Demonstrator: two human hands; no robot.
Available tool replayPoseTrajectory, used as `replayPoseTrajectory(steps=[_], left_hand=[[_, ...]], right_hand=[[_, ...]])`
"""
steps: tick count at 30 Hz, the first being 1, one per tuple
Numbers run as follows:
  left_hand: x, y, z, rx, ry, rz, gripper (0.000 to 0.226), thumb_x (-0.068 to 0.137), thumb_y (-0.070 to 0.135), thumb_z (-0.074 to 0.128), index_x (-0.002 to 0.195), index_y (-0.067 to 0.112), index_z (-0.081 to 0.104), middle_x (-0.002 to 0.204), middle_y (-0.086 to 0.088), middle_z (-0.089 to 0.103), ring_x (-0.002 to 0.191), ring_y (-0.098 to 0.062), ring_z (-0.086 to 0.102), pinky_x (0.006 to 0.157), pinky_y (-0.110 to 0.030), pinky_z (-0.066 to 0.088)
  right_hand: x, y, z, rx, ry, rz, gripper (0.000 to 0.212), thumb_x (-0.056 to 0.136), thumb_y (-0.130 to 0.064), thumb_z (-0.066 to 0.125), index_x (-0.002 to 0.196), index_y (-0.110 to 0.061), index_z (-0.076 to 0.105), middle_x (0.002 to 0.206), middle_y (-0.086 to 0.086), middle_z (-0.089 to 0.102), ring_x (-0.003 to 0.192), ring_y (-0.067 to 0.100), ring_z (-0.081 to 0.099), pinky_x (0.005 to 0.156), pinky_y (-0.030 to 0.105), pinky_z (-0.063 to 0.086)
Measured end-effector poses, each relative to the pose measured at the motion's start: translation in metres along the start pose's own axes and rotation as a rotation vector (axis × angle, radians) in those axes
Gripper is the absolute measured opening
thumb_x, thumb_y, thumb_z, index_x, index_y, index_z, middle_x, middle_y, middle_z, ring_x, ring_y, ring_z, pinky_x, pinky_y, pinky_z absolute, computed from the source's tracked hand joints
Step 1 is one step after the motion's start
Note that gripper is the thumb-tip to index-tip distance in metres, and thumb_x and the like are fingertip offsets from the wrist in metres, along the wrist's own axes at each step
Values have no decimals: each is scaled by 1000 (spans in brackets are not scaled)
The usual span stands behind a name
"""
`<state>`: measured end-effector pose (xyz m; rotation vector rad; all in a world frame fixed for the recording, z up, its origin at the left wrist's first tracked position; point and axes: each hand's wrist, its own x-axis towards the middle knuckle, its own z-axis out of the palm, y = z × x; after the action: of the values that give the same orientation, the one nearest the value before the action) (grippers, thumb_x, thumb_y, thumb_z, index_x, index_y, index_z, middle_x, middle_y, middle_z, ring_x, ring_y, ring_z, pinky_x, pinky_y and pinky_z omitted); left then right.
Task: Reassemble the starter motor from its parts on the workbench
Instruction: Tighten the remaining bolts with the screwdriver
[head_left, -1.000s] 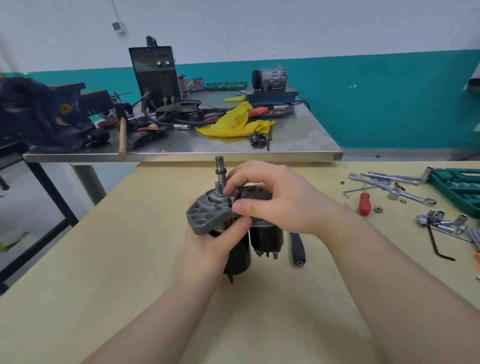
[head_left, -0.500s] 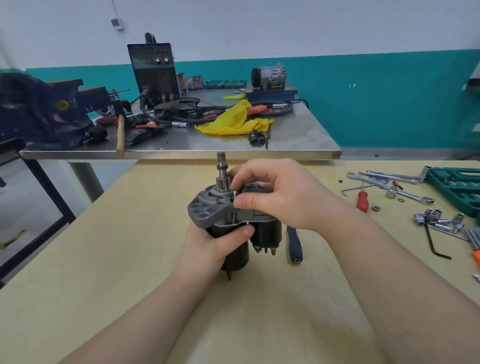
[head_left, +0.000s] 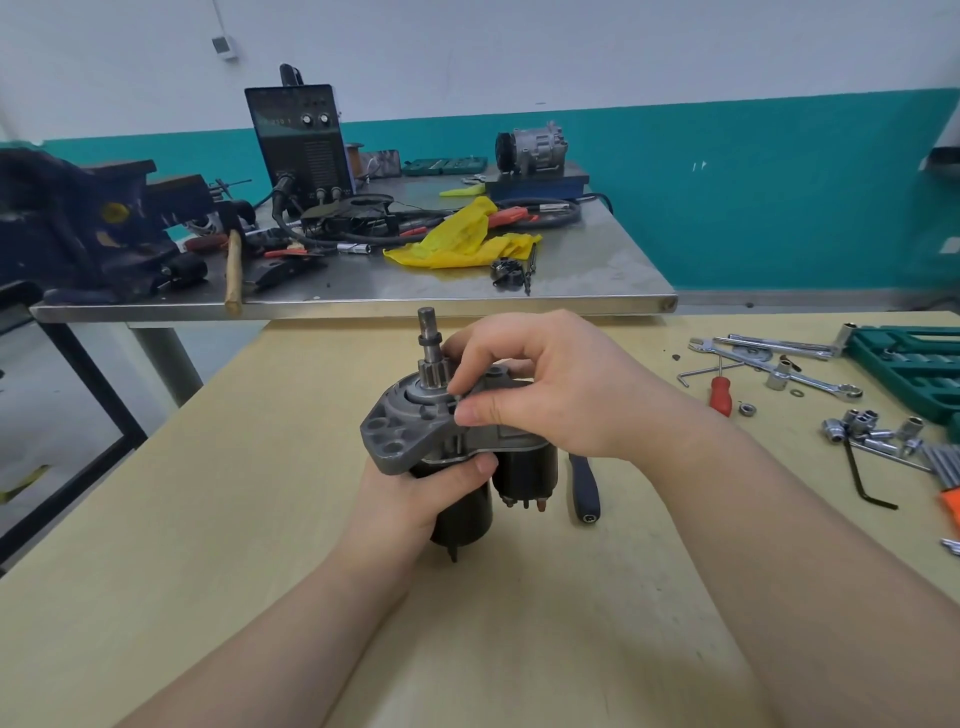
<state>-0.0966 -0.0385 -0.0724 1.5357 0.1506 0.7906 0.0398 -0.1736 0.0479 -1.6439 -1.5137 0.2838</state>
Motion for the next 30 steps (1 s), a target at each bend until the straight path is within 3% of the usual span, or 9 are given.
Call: replayPoseTrajectory(steps=[5, 13, 17, 20, 23, 26, 28, 30], left_hand=[[0, 6, 3, -32, -6, 5, 60, 84, 41, 91, 136, 20, 70, 135, -10, 73, 128, -31, 68, 100, -38, 59], [-2, 3, 1, -24, -6, -26, 63, 81, 42, 93, 135, 19, 70, 135, -10, 73, 128, -32, 68, 102, -43, 59], [-2, 1, 0, -18, -22, -27, 64, 82, 38, 93, 136, 13, 69, 137, -11, 72, 130, -33, 67, 105, -45, 57], [-4, 0, 1, 34, -15, -21, 56, 82, 35, 92, 132, 17, 73, 134, -9, 74, 128, -31, 68, 105, -47, 57], [-7, 0, 3, 150, 3, 3, 42, 76, 32, 89, 117, 33, 80, 126, 6, 78, 121, -16, 72, 98, -32, 59], [-10, 3, 3, 348, 13, 35, 59, 63, 49, 89, 116, 25, 78, 118, 19, 79, 115, -2, 72, 97, -19, 56], [-10, 5, 3, 344, 1, 11, 81, 57, 50, 96, 125, 13, 72, 122, 11, 79, 117, -6, 72, 99, -25, 56], [-9, 4, 6, 378, -15, -9, 83, 56, 43, 105, 124, 8, 71, 117, 14, 78, 112, 0, 72, 96, -17, 55]], right_hand=[[0, -1, 0, 12, 19, 2, 10, 89, -17, 85, 94, -26, 83, 113, -11, 76, 116, 3, 66, 93, 10, 49], [-1, -6, -6, -29, -29, 0, 11, 90, -21, 84, 94, -31, 86, 113, -17, 73, 117, -3, 62, 91, 6, 47], [-2, -7, -12, -46, -86, 55, 16, 95, -24, 78, 93, -38, 84, 124, -27, 67, 121, -12, 57, 96, 15, 46], [-1, -7, -14, -74, -120, 64, 14, 94, -26, 80, 91, -39, 84, 120, -32, 64, 118, -13, 56, 94, 17, 47], [-3, -9, -20, -26, -140, 86, 7, 91, -33, 83, 89, -39, 84, 115, -29, 70, 113, -7, 64, 94, 24, 54], [-4, 0, -36, 35, 114, 190, 10, 94, -47, 77, 91, -39, 81, 102, -18, 78, 97, 0, 72, 92, 38, 56], [-3, 16, -50, -103, 341, 304, 21, 99, -48, 71, 89, -31, 79, 87, -8, 77, 83, 11, 70, 78, 35, 55], [-4, 39, -62, -271, 434, 448, 22, 100, -42, 69, 87, -25, 75, 82, -7, 72, 80, 13, 67, 66, 28, 48]])
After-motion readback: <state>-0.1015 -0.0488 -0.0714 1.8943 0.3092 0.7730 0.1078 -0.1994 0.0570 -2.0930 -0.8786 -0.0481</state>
